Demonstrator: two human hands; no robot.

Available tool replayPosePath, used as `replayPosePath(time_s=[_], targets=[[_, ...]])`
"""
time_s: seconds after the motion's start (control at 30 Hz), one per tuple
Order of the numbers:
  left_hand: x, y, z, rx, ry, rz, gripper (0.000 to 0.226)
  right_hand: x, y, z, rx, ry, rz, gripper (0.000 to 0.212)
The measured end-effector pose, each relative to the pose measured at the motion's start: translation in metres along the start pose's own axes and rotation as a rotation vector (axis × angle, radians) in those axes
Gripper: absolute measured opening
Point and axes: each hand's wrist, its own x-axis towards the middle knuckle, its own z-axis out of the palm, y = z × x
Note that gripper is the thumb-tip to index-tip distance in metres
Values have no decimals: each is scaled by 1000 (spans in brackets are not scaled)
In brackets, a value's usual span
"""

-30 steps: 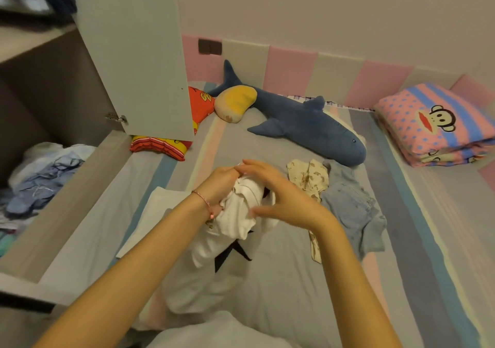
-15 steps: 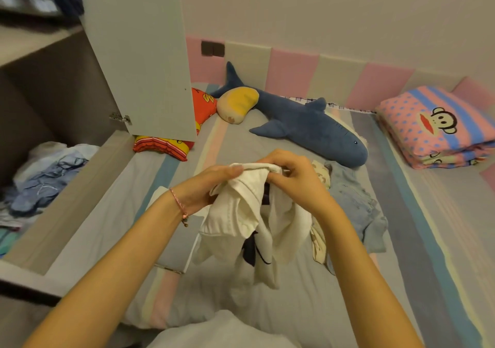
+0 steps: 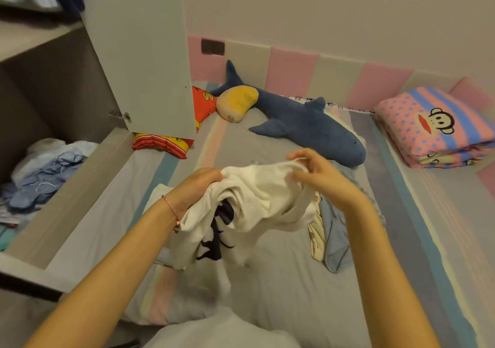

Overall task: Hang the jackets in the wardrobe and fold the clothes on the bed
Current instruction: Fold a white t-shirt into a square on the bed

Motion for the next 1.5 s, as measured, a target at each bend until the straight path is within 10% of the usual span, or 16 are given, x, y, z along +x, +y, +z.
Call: replayPosePath(time_s=[0.2,0.33,0.47,0.57,1.0,1.5], targets=[[-2,11,14,102,-46,76,34,8,11,37,-157,-376,71,34],[-7,13,1,183,-185,141,17,14,20,45,-89,-84,38,18],[-7,3,-23,340,-339,80,60,8,-5,39,195,383,-132,22],[-2,-12,-24,460,-347,80,38,3,-28,31,169,564,-388,23],[24,-37,-32,536,241,398,31,-5,-30,9,157,772,-443,19],[40,-31,-25,707,551,342,5,-16,-33,1,88,909,-552,21]])
